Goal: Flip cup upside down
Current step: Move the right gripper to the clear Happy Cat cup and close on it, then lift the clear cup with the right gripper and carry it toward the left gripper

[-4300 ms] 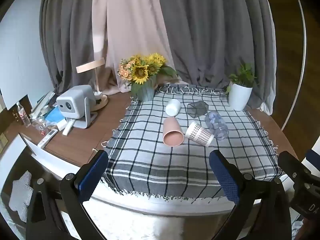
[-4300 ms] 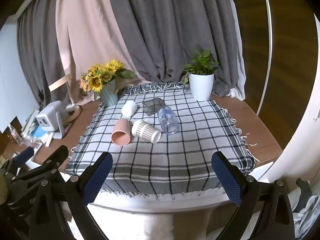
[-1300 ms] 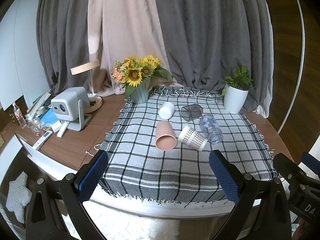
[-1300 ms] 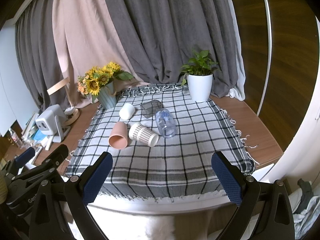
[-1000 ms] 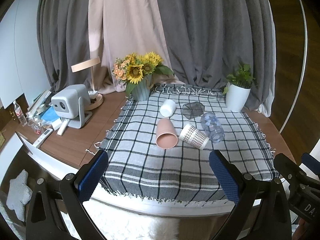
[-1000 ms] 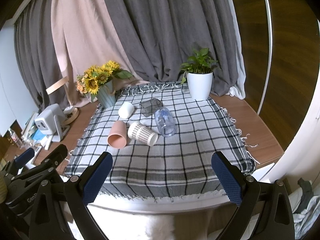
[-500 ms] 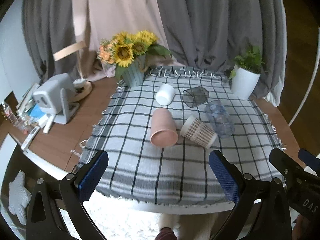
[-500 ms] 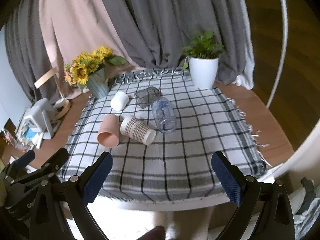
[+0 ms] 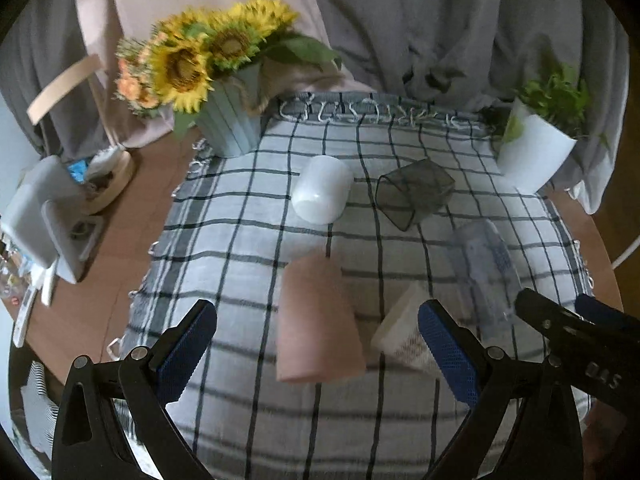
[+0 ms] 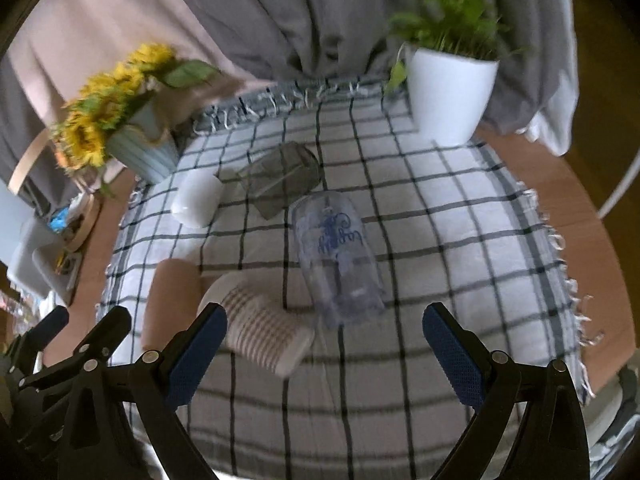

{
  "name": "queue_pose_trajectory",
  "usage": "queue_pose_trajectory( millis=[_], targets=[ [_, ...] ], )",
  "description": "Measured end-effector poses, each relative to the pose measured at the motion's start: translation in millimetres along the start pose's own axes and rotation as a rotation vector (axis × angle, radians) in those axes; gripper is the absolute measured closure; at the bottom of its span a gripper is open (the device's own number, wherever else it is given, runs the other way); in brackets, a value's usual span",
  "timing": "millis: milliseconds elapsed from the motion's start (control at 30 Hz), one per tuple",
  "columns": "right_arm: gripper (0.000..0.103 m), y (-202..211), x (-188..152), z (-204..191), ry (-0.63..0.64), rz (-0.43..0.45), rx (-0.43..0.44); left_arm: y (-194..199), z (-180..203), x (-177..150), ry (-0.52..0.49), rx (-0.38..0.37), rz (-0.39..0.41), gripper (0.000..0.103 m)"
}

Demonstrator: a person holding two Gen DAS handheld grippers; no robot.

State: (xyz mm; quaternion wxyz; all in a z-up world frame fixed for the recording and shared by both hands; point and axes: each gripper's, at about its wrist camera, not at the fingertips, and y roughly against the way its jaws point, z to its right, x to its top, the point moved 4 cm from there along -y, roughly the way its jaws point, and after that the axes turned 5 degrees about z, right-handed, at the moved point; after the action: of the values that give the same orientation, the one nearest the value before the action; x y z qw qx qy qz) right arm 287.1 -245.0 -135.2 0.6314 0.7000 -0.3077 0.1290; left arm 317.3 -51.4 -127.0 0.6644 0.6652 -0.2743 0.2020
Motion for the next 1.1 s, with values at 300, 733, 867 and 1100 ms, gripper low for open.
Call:
queue_pose_trajectory(
  millis=[300, 733, 867, 1100],
  targets=[
    [0.013, -87.5, 16.7, 4.6, 0.008, -0.119, 0.031, -49.7, 13.7, 14.2, -0.018, 0.130, -0.049, 0.000],
    [0.030, -140.8, 6.5, 12.3, 0.040, -0.218, 0.076, -61.7, 25.6, 9.2, -0.016, 0.215, -0.075, 0.000],
    [0.031, -139.6, 9.5, 9.0, 0.063, -0.196, 0.087, -57.8, 26.9, 5.5, -0.020, 0.233, -0.069, 0.000],
    [0.031, -126.9, 20.6, 6.9, 0.108, -0.138, 0.110, -51.2, 32.9, 0.5, -0.005, 0.235, -0.067, 0.000]
  ],
)
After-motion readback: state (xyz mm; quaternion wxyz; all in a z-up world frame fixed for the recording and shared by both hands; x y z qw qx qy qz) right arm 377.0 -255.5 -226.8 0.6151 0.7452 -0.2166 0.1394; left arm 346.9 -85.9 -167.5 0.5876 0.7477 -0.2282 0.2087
